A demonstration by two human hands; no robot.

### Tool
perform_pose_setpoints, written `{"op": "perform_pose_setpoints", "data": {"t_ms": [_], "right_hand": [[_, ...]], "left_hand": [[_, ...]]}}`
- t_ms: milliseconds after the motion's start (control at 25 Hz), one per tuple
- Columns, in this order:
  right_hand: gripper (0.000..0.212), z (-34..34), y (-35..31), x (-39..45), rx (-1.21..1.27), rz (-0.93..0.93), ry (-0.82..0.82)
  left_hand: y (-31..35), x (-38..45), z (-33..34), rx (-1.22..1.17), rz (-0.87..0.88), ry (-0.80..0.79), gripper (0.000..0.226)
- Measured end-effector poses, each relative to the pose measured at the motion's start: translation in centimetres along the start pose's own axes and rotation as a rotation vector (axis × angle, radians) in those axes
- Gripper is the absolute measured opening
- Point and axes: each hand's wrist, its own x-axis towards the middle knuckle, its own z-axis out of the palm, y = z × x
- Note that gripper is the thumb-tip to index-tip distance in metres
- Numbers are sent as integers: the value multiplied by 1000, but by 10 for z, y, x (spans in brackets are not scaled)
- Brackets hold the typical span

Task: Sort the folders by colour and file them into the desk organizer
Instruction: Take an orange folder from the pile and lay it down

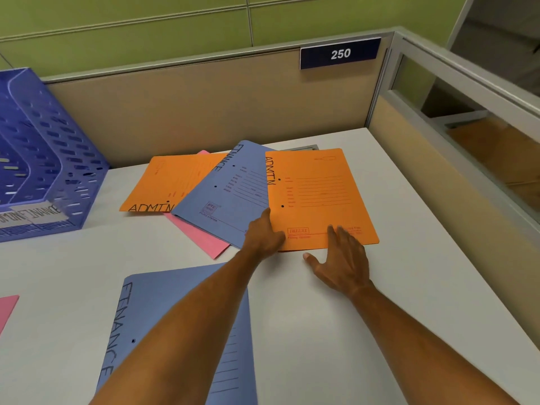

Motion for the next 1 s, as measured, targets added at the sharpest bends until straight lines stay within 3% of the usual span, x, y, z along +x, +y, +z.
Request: {"op": "perform_pose_setpoints", "data": {"t_ms": [200, 360, 600, 1000], "right_hand": [[94, -2, 2, 2, 9, -10, 49], [89, -4, 5, 1, 10, -27, 95], [78, -11, 7, 1, 75, -23, 124], [50, -54, -18, 4, 414, 182, 267]], "left_hand": [[8, 14, -1, -290, -209, 129, 40], [17, 19, -4, -455, -228, 200, 12], [19, 11, -10, -552, -290, 138, 19], [-9, -15, -72, -545, -156, 168, 21]]}}
